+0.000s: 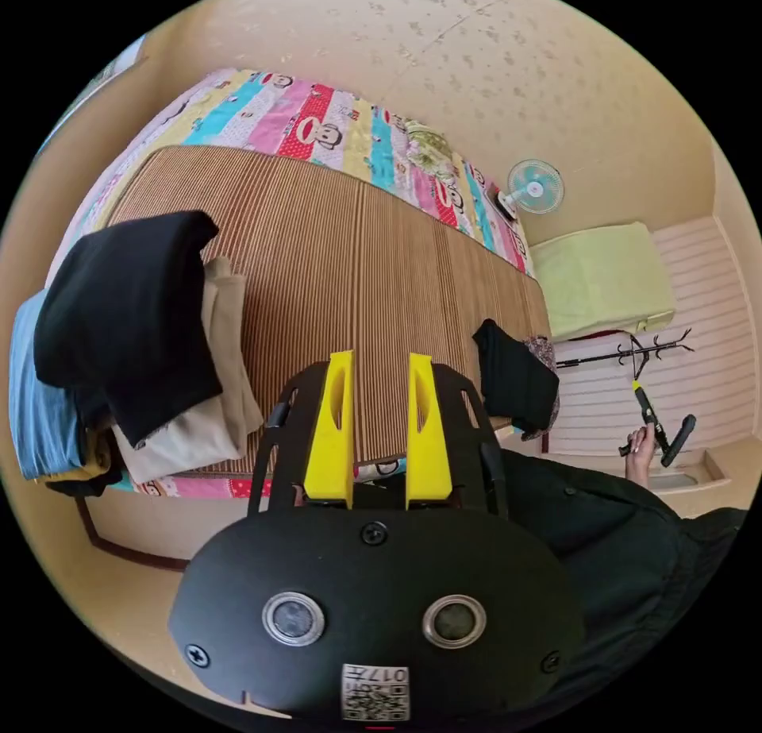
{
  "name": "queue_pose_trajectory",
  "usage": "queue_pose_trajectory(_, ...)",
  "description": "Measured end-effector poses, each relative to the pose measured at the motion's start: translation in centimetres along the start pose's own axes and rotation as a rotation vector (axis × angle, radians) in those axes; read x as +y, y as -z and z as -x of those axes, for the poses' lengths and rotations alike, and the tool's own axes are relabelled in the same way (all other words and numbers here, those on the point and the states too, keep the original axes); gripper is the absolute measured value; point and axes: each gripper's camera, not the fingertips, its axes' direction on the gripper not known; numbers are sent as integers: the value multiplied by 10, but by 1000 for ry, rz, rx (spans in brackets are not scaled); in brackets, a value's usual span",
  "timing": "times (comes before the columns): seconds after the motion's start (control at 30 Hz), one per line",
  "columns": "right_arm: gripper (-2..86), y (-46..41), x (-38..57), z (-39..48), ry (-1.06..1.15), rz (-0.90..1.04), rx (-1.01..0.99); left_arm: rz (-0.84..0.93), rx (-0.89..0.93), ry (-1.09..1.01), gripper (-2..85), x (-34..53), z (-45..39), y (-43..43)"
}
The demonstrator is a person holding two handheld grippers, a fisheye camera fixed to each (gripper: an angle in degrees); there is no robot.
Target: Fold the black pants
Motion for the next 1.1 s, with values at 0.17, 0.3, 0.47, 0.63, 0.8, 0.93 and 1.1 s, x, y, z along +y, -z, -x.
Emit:
queue_pose_trajectory(0.17, 3, -8, -1, -52, -29, -281, 31, -179, 80, -160, 79, 29, -104, -55)
queue_pose_trajectory(0.3, 6, -139, -11, -71, -115, 278, -232, -235, 155, -218, 65, 55, -146, -98)
queue_pose_trajectory(0.47, 19, -247, -23, -27, -49, 425, -384, -351, -20, -199, 17, 107, -174, -128)
queue_pose_trajectory(0.63, 76, -371, -74, 39, 67, 618, -590, -488, -89, -103, -6, 167, -173, -132)
queue_pose_trajectory(0.8, 115, -482, -89, 93, 65, 867, -657, -469, -249, 4, -9, 212, -167, -159)
queue_pose_trajectory(0.93, 132, -540, -77, 114, 51, 1026, -484, -504, -301, 106, -10, 236, -151, -172)
queue_pose_trajectory(1.1, 102, -549, -66, 107, 56, 1038, -480, -529, -263, 182, -10, 228, -126, -193)
